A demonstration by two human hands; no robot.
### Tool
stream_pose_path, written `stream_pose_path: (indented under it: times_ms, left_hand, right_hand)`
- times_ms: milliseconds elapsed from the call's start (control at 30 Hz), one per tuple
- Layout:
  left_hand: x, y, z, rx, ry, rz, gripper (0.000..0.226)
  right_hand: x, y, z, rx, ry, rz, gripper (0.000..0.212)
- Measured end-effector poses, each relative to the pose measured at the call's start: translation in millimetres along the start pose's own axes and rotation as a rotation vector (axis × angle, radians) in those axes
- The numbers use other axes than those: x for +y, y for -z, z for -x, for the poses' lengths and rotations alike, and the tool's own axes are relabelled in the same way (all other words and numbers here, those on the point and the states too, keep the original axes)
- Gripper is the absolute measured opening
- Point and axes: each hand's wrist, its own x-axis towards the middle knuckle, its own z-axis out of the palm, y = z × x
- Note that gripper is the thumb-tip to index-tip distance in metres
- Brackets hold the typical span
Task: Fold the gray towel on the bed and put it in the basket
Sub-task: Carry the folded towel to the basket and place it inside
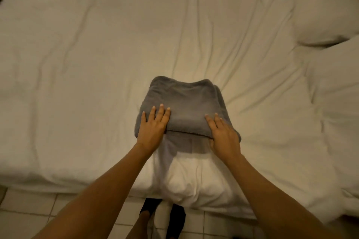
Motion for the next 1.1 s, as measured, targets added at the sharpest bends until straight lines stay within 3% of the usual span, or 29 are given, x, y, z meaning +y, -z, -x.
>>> stream_pose_path:
  times_ms: [200,467,700,1100]
  left_hand:
    - [-4,83,14,0.121,0.03,-0.014,0.066]
    - [-17,143,70,0.176,0.13,0.004,0.059]
    - [-58,151,144,0.164,0.246,-0.019,0.066]
    - [-204,156,283,0.217,0.427,-0.049,0.067]
  right_hand:
    - [-25,91,-12,0.047,0.079,0.044,0.086]
    - [-72,153,2,0.062,0.178,0.139,0.079]
    - [-139,155,16,0.064,0.305,0.119,0.071]
    - [-334,140,32,0.006,0.53,0.151,0.078]
